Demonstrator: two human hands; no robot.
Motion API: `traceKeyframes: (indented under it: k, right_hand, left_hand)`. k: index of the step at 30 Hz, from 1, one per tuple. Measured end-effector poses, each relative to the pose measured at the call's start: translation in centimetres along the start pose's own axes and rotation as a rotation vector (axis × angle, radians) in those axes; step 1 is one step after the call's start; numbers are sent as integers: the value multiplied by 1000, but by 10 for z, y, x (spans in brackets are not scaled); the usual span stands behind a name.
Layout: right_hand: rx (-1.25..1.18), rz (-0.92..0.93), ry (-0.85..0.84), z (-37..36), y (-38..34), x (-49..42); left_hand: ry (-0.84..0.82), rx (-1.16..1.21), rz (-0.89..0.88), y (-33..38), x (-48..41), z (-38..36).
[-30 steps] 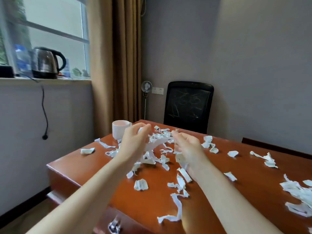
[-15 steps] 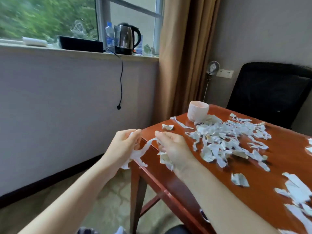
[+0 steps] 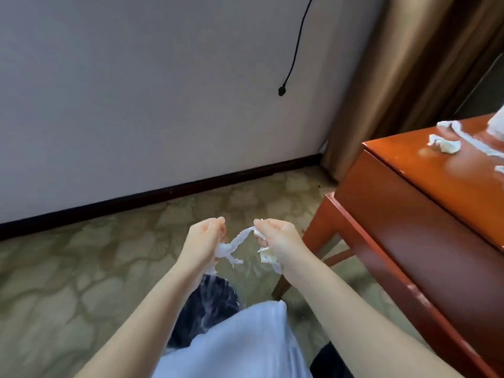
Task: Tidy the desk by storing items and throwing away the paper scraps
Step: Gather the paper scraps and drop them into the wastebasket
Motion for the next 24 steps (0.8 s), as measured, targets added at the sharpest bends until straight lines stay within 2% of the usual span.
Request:
traceKeyframes:
  k: [3,7,18,24]
  right_hand:
    - [64,-90,-26,-35,36,-24]
    - [122,-186,-90,-75,79,-49]
    - [145,-436,-108,-146,190,-99]
    - [185,-571,-203,-164,222,-103]
  left_hand:
    - [61,-14,180,-55,-17,11]
    - [124,-42,314,-114,-39,20]
    - [195,16,444,-227,-70,33]
    - [186,8,510,-266,-80,33]
Point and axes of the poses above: each hand's wrist, its own x-axis away from the middle knuckle, its own z-axis out of the back of the hand, y = z × x, the point moved 10 cm from there along -x, towards the middle knuckle, and after that the axes turned 6 degrees about y, right-handed, at the moved point
